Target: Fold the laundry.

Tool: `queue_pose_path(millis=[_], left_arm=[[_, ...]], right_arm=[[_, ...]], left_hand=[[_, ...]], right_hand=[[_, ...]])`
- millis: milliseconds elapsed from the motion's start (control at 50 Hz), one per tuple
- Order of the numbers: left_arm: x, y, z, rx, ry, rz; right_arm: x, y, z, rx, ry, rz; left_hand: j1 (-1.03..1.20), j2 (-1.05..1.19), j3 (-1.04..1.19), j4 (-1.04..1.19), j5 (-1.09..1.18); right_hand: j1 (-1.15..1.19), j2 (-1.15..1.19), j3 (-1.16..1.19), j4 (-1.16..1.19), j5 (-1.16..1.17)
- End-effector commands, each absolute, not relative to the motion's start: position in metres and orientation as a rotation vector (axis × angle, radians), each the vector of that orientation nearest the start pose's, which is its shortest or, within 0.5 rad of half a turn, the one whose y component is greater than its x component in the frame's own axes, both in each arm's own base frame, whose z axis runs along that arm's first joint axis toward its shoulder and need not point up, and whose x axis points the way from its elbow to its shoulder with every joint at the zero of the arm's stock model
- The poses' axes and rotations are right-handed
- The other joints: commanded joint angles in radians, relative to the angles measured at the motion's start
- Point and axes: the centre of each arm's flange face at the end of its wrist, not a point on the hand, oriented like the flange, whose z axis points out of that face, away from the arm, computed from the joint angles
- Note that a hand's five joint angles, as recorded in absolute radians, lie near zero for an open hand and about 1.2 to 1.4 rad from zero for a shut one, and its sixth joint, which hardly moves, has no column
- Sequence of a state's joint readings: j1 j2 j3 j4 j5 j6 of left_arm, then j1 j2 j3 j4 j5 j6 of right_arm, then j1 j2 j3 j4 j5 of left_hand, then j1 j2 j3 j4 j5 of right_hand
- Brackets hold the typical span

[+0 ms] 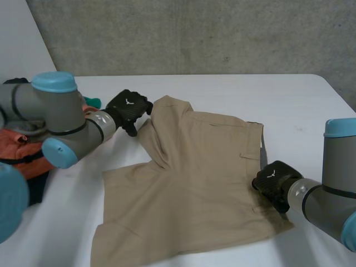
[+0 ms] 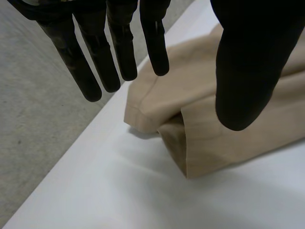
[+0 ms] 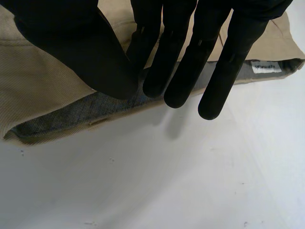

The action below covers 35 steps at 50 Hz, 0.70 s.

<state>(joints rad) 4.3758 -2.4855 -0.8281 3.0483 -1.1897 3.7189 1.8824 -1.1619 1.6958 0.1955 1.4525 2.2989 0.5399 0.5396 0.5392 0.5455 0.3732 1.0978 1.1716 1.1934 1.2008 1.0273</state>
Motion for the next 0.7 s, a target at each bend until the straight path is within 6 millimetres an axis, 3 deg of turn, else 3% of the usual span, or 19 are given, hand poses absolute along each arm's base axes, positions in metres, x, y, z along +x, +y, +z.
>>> queue_pose_path(millis=[20, 120, 280, 400, 560, 700], left_arm=[[-0.317, -0.401, 0.124, 1.566, 2.12, -2.029], [-0.319, -0.402, 0.111, 1.567, 2.148, -2.017], [-0.325, -0.401, 0.107, 1.554, 2.117, -2.052], [-0.32, -0.403, 0.111, 1.497, 2.085, -2.021], [-0.297, -0.401, 0.14, 1.3, 2.004, -1.874], [-0.28, -0.389, 0.139, 1.312, 1.964, -1.683]], right_arm=[[0.226, -0.235, 0.135, -1.675, 2.464, -1.318], [0.226, -0.237, 0.135, -1.672, 2.469, -1.332], [0.226, -0.238, 0.132, -1.671, 2.468, -1.337], [0.226, -0.237, 0.131, -1.672, 2.471, -1.327], [0.227, -0.236, 0.132, -1.671, 2.466, -1.339], [0.231, -0.233, 0.139, -1.642, 2.45, -1.37]], left_hand=[[0.161, 0.161, 0.161, 0.155, 0.153], [0.26, 0.261, 0.261, 0.255, 0.253], [0.322, 0.322, 0.323, 0.317, 0.314], [0.856, 0.856, 0.857, 0.85, 0.848], [0.856, 0.857, 0.857, 0.851, 0.849], [0.856, 0.857, 0.857, 0.851, 0.849]], right_hand=[[0.298, 0.225, 0.203, 0.195, 0.194], [0.298, 0.225, 0.203, 0.195, 0.194], [0.298, 0.225, 0.203, 0.195, 0.194], [0.298, 0.225, 0.203, 0.195, 0.194], [0.298, 0.225, 0.203, 0.195, 0.194], [0.298, 0.225, 0.203, 0.195, 0.194]])
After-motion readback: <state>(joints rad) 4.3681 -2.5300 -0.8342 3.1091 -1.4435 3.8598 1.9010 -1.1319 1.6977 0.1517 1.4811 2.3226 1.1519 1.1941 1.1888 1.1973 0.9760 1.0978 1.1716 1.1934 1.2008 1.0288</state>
